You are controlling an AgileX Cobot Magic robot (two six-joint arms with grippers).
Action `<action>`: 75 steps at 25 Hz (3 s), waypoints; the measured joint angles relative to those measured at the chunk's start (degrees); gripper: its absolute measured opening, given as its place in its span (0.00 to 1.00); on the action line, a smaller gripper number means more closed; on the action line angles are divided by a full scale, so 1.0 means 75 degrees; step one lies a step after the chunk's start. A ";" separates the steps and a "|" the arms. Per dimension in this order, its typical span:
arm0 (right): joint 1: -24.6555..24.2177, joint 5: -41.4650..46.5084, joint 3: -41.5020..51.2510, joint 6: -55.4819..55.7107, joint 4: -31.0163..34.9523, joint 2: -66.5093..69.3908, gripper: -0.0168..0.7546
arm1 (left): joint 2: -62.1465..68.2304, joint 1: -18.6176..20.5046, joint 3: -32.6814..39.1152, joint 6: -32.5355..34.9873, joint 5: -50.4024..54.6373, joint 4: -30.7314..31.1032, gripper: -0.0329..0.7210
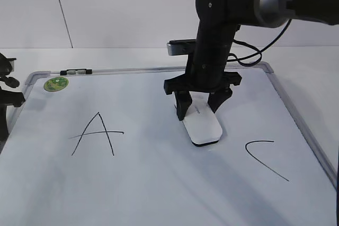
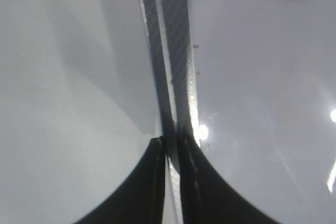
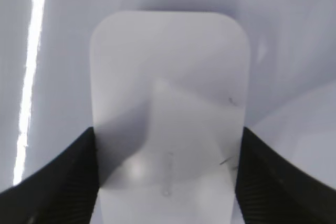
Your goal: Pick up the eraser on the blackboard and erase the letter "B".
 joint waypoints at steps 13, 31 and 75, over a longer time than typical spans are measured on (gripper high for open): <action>-0.0119 0.0183 -0.0974 0.0000 -0.0338 -0.0445 0.74 | 0.0000 0.0000 0.0000 -0.0003 -0.0067 0.0082 0.09; -0.0119 0.0201 0.0450 0.0215 -0.1331 -0.1763 0.74 | 0.0000 0.0000 0.0016 0.0758 -0.0466 0.0244 0.10; -0.2332 -0.0980 0.3108 0.0365 -0.1005 -0.2660 0.74 | 0.0000 0.0000 0.0016 0.1007 -0.1048 0.0263 0.10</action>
